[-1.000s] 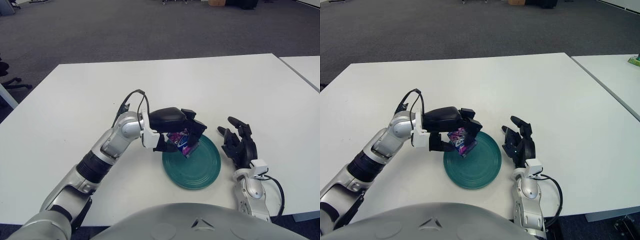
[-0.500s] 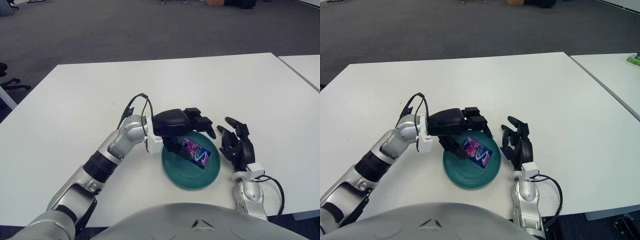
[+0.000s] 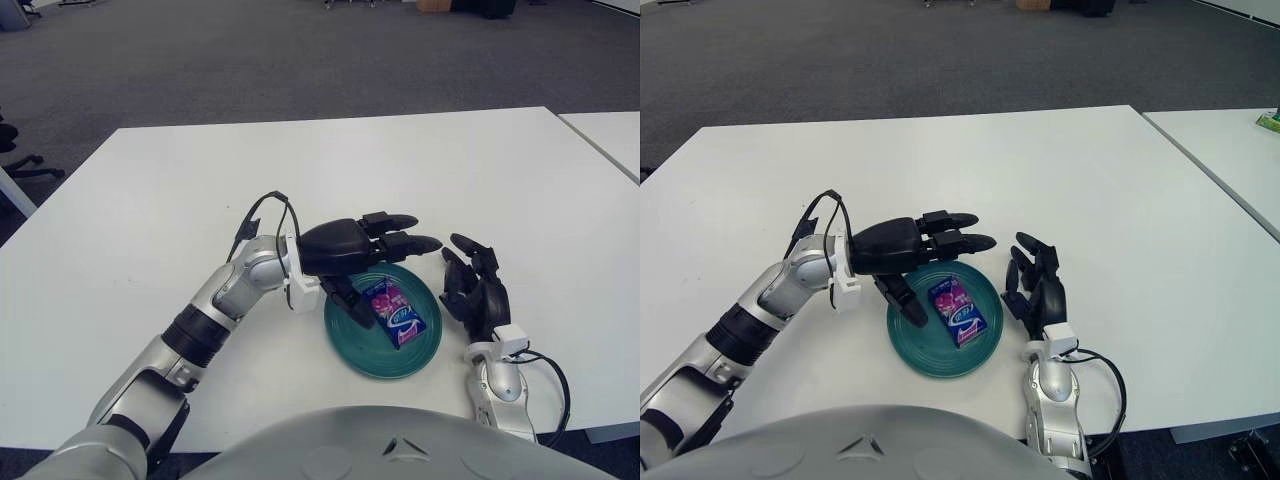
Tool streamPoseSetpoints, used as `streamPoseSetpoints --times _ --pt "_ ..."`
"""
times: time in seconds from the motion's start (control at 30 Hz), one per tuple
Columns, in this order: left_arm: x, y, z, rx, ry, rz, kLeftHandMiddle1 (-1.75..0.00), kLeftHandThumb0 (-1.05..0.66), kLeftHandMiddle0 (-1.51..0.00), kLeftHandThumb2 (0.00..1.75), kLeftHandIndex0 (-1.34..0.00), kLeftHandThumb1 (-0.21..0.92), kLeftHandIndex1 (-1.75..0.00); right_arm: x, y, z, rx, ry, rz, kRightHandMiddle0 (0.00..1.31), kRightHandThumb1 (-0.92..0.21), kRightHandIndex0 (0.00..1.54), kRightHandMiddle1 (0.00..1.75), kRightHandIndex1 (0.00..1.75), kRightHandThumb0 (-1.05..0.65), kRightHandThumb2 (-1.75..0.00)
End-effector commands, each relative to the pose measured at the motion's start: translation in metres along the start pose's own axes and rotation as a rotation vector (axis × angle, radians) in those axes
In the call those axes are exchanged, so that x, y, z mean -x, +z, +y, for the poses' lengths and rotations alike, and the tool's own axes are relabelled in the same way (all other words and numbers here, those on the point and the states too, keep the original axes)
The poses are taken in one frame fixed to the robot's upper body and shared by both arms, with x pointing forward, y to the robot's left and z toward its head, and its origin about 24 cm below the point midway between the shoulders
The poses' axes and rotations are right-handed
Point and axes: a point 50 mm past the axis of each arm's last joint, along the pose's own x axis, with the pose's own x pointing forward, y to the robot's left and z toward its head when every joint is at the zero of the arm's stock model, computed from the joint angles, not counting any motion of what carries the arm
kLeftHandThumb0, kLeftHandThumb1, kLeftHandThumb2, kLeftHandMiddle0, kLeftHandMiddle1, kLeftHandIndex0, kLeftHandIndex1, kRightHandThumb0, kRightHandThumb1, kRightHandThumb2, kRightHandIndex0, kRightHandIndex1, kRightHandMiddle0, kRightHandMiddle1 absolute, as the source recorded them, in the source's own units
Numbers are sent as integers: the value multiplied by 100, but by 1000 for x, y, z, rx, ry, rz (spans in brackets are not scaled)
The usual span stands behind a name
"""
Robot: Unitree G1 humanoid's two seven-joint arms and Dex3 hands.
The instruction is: Put the gum into the plate.
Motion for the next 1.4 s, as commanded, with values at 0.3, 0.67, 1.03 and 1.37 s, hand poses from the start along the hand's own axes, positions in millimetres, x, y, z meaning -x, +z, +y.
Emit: streamPoseSetpoints --times 0.3,0.67,1.03,1.37 --pt "9 -19 6 158 104 130 0 -105 0 22 0 92 0 6 -19 0 -45 -11 130 0 -92 47 92 18 -61 -75" --pt "61 -55 -29 902 924 509 -81 -77 -47 57 -10 92 -125 12 -15 1 -66 -34 134 7 -92 49 97 56 -51 -71" --pt "113 -41 -67 1042 1318 812 -129 -37 -57 53 -21 91 -174 20 -4 5 -26 6 121 1 -92 36 96 54 -53 -79" --pt "120 -38 -84 1028 1366 916 -124 -36 -58 52 -20 92 -175 21 0 3 -18 6 135 0 -92 34 95 44 -54 -82"
